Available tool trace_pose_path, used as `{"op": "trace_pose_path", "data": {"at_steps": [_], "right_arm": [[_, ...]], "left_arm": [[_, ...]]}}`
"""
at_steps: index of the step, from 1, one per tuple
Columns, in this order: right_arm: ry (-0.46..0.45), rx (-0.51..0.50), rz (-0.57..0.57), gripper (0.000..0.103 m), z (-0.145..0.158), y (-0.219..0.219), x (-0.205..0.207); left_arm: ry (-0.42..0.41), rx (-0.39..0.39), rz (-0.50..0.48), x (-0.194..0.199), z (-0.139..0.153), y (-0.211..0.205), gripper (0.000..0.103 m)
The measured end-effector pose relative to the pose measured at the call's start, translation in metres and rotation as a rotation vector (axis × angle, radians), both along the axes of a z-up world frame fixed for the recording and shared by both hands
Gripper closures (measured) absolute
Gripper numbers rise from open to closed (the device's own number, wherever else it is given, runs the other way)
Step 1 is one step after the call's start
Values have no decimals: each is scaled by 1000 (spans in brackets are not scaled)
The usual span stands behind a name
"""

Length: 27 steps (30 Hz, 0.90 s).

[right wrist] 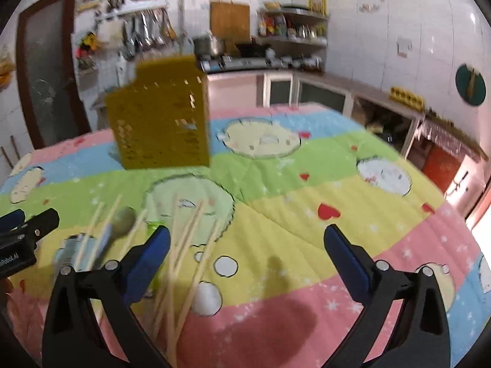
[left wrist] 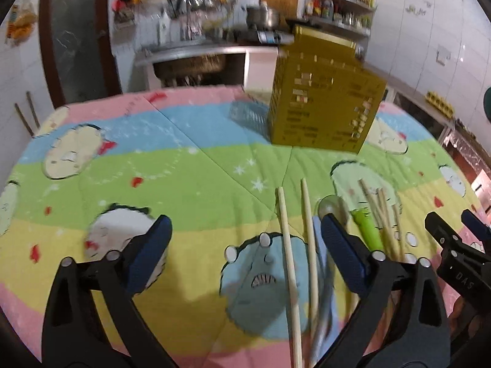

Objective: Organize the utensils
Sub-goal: 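Close the left tool on a wooden chopstick while the right tool grasps another chopstick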

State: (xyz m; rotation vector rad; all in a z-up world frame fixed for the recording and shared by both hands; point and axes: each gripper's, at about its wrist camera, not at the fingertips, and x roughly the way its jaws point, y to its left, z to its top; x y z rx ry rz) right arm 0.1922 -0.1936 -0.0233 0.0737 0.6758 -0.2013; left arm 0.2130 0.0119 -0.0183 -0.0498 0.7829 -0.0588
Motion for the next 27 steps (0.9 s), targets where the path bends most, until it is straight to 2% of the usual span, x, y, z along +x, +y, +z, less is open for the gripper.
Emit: {"op": "trace_pose_path", "data": {"at_steps": [1,6,10,13,16,18,23,25,27], "right_arm": [[17,-1,-3,20,-3,0,5],[86,12,-16,24,-17,1,23],[146,47,-16,34,-28,2,34],[172,44,-24,37,-31,5,39],[189,34,-30,43,-31,11,43],[193,36,-31,49,-32,13,46],[190,25,-33,58,-32,20,48],[194,23,-27,66,-31,22,50],[193,21,-25,72,-30,24,51]], "left_arm": [[25,-7,-8,10,-5,-1,12],[94,-13,-34,39,-23,-5,17],[150,-12,-51,48,-36,-9,21],[149,17,-65,49,-41,-11,22],[158,26,-76,53,-41,-13,30],[167,17,-79,57,-40,-13,41],[190,29,-87,60,-38,-17,56],[192,37,-99,59,-38,-21,63],[200,39,-114,59,-37,-23,76]]}}
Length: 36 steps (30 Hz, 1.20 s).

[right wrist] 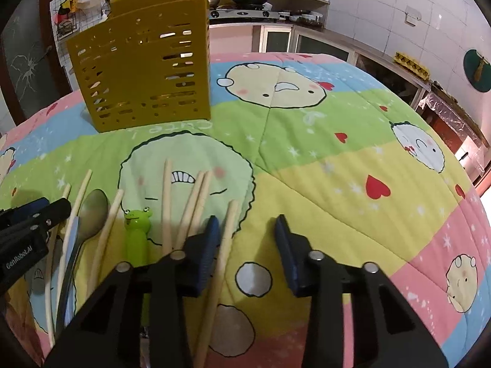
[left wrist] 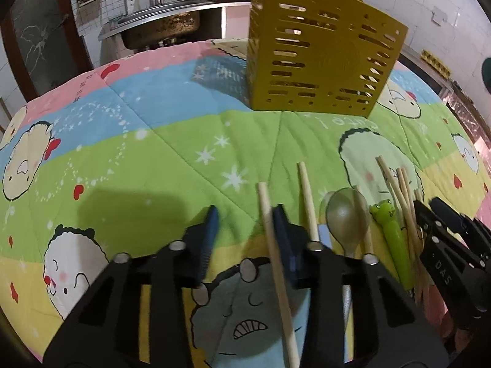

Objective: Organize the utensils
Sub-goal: 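Close the left tool on a wooden chopstick while the right tool grasps another chopstick, then lift both held chopsticks and carry them over the yellow slotted holder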

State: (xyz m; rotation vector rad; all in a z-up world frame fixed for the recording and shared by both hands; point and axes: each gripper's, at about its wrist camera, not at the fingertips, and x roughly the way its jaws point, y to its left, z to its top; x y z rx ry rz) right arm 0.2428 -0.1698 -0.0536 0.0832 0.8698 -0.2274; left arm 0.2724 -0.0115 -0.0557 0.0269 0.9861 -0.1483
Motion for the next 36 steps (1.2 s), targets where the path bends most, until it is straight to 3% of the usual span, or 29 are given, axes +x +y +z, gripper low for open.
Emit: {"op": "trace_pose_path", "data": {"at_steps": [6,17,29,36], "right_arm": [[1,-4,6,89,1,6,3],[14,16,36,93,0,1,13],[0,96,92,97,13,-17,18],[-54,153,98,97,33,-39,14]], "left_arm": [[11,15,-6,1,-1,-6,85],[49,-38,22,13,-1,0,93],[12,-42,58,15,1,-3,99],[-65,-82,77,9,28,2,99]]}}
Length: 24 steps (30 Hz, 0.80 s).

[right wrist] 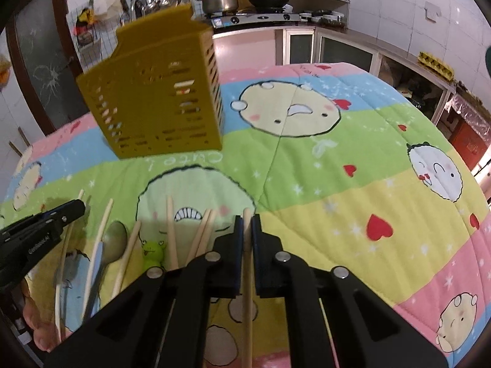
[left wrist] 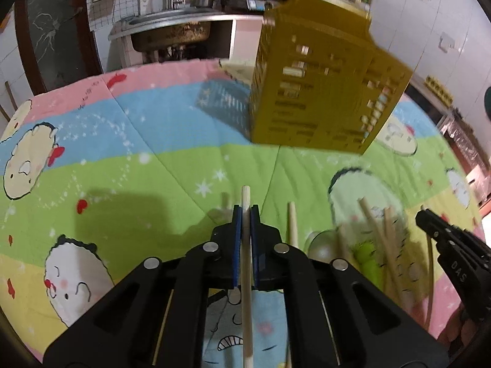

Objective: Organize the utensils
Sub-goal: 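Lift both held chopsticks and carry them over the yellow slotted holder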

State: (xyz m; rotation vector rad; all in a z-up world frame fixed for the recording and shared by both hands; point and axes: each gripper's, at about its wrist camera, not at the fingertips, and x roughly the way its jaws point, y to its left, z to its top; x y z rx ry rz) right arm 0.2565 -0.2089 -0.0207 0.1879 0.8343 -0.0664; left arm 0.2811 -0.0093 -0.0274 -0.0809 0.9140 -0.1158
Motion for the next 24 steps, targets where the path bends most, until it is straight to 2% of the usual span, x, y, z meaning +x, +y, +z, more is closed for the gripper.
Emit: {"op": "trace_pose_path", "data": {"at_steps": [4,13,17,24], "right_arm": [[-66,12,5,97,18,-7,-4],[-210,-3,27,97,55,-10,-3],[-275,2,26,97,70,-13,-7],[-371,21,18,97,87,-18,-18]], "left_arm": [[-96,-8,-1,-8,28,4,99],[-240,-71,12,-15,77,13,99],[-299,-85,-1,-19,89,14,99],[-346,-112,-16,-26,99,18,99]]}}
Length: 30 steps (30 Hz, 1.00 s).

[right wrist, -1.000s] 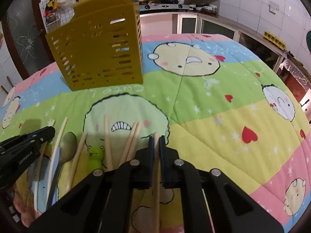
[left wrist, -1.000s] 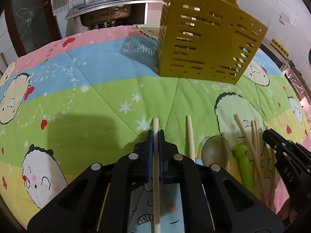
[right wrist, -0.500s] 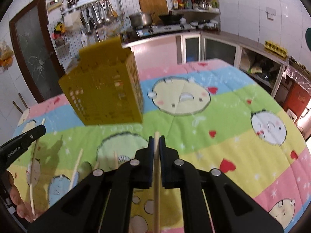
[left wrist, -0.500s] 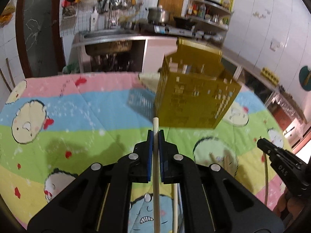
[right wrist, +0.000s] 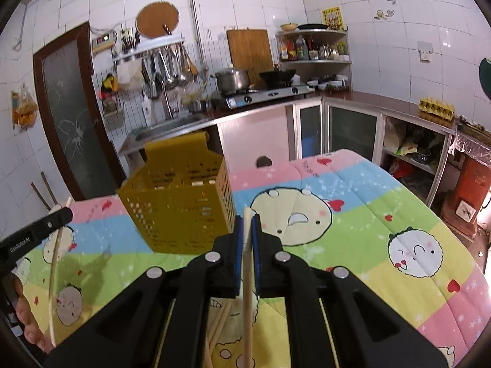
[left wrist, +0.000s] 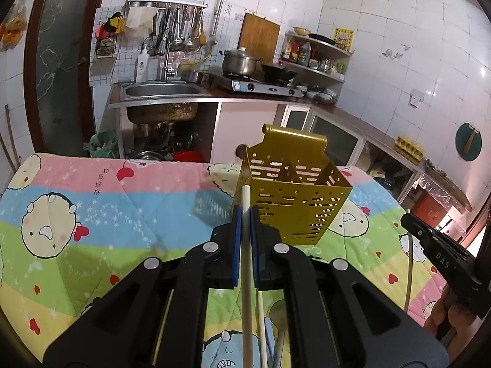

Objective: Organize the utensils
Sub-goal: 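Lift both held chopsticks and carry them over the yellow slotted holder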

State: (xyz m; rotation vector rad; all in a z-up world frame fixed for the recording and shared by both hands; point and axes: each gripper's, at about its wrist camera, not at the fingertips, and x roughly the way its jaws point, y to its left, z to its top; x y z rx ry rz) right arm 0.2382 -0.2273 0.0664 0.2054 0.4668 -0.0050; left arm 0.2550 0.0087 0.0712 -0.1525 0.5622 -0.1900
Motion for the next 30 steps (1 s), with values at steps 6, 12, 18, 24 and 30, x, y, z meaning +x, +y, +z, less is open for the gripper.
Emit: {"op": "trace_pose_path", "data": {"at_steps": [6,12,18,24,30], "right_arm": [[-42,-18,-3,97,2,2,-7],[-64,-24,1,97,0,3,-15],[-99,-42,-5,97,2,5,-21],[-184,-30,-15,97,25,2,-19],[-319,-30,-10,97,74,4,7]], "left_arm": [[-26,-7,-3,-4,-3,6,99],[-40,-1,-11,-12,-5,8,99],[-68,40,-6,-16,-7,6,99],[-136,34,4,-15,13,5,99],[-260,23,-12,-1,70,-6,99]]}}
